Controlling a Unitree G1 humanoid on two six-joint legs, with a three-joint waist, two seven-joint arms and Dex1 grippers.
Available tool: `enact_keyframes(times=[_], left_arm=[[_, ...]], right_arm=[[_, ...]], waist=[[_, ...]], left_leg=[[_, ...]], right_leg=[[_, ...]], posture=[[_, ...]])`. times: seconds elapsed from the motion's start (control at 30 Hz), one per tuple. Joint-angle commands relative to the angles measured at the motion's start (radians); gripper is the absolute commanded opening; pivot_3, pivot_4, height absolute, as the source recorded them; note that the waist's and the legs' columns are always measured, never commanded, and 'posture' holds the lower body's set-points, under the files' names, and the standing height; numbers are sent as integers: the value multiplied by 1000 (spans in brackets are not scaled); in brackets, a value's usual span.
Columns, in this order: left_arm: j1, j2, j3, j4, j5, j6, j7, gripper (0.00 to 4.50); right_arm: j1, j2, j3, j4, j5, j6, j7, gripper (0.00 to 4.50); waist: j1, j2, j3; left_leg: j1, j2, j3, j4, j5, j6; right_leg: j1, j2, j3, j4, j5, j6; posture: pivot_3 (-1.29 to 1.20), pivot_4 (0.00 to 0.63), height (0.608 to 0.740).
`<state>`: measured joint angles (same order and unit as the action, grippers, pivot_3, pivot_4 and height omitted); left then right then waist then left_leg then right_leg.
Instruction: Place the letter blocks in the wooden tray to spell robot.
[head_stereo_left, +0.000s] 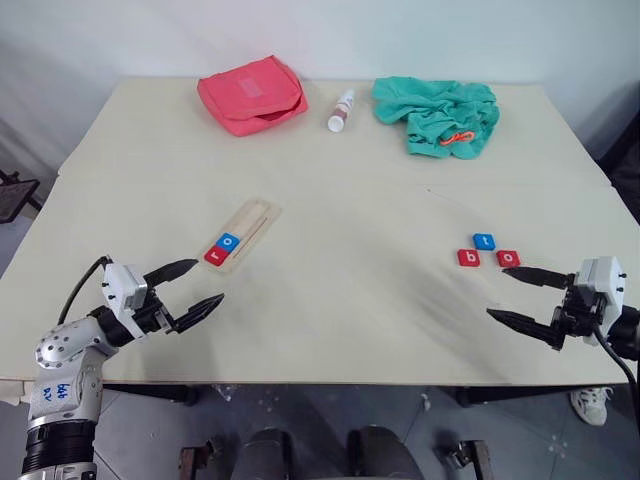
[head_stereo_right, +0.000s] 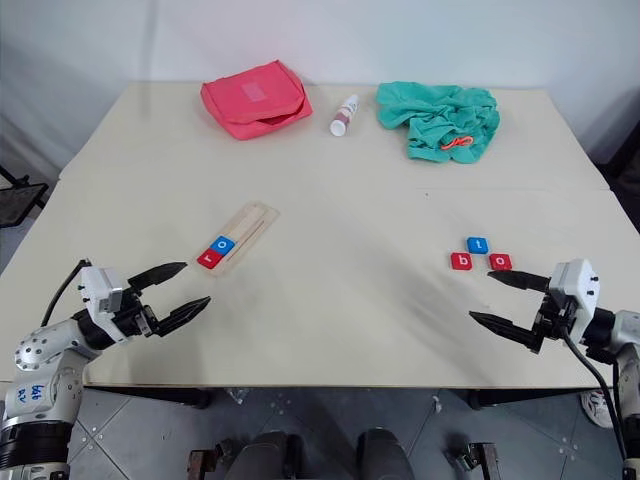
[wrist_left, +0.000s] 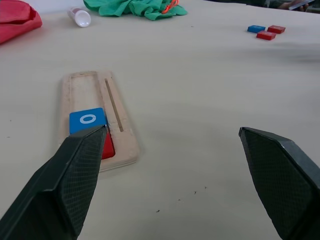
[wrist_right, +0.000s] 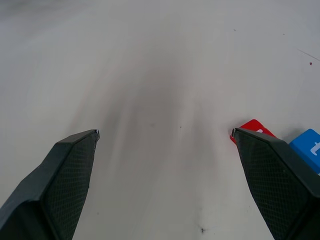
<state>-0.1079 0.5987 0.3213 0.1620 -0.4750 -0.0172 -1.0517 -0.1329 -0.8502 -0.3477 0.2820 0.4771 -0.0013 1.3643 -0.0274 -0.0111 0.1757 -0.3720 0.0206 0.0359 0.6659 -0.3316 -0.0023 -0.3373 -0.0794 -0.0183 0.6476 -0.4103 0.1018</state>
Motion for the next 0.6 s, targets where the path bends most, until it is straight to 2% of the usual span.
enact_keyframes(times=[0.03,0.3,0.6], left_arm=[[-9,10,5,-40,-19,-7,-5,4500],[18,37,38,-98,-11,68,84,4500],[216,102,128,-288,-15,239,186,4500]], right_arm=[[-8,-11,-5,-24,5,-6,0,4473],[-78,-5,28,-27,-3,12,-30,4473],[-167,20,71,5,-19,10,-53,4473]], waist=[[0,0,0],[-4,0,0],[-2,0,0]], left_leg=[[0,0,0,0,0,0],[0,0,0,0,0,0],[0,0,0,-1,0,0]], right_leg=[[0,0,0,0,0,0],[0,0,0,0,0,0],[0,0,1,0,0,0]], posture=[[0,150,740],[0,150,740],[0,150,740]])
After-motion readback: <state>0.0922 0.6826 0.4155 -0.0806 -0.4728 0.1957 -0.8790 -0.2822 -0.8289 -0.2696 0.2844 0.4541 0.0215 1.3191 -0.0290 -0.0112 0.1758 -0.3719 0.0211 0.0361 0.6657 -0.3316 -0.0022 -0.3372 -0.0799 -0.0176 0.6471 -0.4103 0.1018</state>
